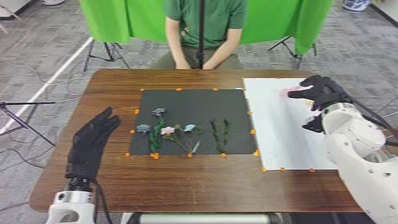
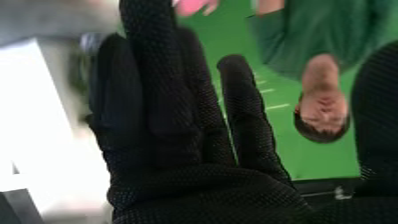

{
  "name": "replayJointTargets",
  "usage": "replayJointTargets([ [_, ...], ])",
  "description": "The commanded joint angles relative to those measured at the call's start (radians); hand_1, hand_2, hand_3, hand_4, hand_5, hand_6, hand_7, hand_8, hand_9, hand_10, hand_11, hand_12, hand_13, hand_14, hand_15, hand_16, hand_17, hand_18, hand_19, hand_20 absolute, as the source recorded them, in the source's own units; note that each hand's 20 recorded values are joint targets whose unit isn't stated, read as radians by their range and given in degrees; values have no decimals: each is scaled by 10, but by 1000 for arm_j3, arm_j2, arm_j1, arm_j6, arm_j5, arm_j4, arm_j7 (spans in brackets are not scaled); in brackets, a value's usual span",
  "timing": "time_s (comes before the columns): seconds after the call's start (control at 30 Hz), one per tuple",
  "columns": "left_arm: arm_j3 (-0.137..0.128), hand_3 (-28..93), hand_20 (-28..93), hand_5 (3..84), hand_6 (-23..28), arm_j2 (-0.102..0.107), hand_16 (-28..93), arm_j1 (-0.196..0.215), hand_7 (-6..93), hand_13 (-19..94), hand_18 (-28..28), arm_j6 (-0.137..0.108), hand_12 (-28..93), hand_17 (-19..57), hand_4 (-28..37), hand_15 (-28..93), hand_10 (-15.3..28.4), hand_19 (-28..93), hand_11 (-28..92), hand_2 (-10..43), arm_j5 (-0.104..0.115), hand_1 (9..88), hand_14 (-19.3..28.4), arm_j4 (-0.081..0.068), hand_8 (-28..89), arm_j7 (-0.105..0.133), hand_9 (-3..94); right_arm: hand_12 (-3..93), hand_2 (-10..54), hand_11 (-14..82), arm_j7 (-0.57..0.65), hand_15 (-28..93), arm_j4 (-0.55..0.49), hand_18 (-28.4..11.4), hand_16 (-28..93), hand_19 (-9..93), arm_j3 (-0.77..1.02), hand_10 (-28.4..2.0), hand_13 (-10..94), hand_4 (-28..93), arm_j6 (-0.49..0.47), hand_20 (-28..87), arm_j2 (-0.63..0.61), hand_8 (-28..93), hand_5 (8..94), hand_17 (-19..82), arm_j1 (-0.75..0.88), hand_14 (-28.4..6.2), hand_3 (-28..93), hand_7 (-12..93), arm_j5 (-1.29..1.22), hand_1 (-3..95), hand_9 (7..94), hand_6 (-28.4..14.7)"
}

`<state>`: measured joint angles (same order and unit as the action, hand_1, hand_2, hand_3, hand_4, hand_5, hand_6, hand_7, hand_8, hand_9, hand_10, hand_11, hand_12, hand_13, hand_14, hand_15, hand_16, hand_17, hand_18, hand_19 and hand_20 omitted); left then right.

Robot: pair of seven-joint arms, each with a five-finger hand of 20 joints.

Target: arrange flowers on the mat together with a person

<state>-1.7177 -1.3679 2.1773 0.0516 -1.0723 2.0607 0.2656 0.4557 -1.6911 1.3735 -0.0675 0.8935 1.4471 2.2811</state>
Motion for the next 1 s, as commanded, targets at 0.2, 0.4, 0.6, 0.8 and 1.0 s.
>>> replayJointTargets([
  [0.2, 0, 672, 157, 441, 28, -9, -3, 11, 77, 331, 93, -7, 120, 61, -247, 91, 124, 16, 110, -19, 6, 239, 140, 2, -61, 1, 441, 209, -95, 222, 21, 343, 242, -96, 231, 900, -102, -139, 937, -169, -30, 164, 32, -90, 584, 643, -197, -54, 638, 138, 190, 307, 773, 10],
  [0.4, 3, 673, 158, 442, 29, -10, -4, 6, 76, 331, 92, -1, 120, 61, -248, 91, 124, 16, 110, -19, 4, 238, 141, -1, -61, -4, 440, 196, -95, 206, 16, 368, 330, -93, 222, 912, -84, -132, 937, -181, -70, 149, 62, -94, 590, 650, -194, -50, 625, 141, 196, 298, 792, 12],
  [0.6, 2, 672, 158, 442, 28, -15, -4, 6, 77, 330, 95, 0, 120, 60, -248, 91, 124, 15, 110, -18, 3, 239, 140, -3, -61, -5, 440, 185, -95, 191, 24, 391, 363, -92, 210, 923, -55, -128, 937, -192, -65, 136, 79, -100, 609, 660, -161, -49, 623, 148, 192, 314, 823, 20],
  [0.8, 4, 673, 157, 441, 29, -16, -3, 3, 76, 330, 94, 4, 120, 60, -248, 91, 124, 15, 109, -19, 3, 238, 140, -4, -61, -6, 440, 181, -95, 193, -17, 439, 379, -82, 186, 931, -73, -114, 937, -218, 19, 133, 78, -115, 641, 675, -134, -38, 647, 169, 197, 395, 851, 39],
  [1.0, 7, 674, 157, 442, 29, -17, -4, -5, 77, 330, 94, 7, 120, 60, -247, 91, 125, 15, 109, -20, 2, 236, 139, -9, -60, -2, 440, 209, -95, 185, -57, 509, 401, -76, 164, 932, -110, -104, 937, -264, 96, 206, 80, -113, 678, 694, -138, -18, 654, 182, 230, 473, 892, 46],
])
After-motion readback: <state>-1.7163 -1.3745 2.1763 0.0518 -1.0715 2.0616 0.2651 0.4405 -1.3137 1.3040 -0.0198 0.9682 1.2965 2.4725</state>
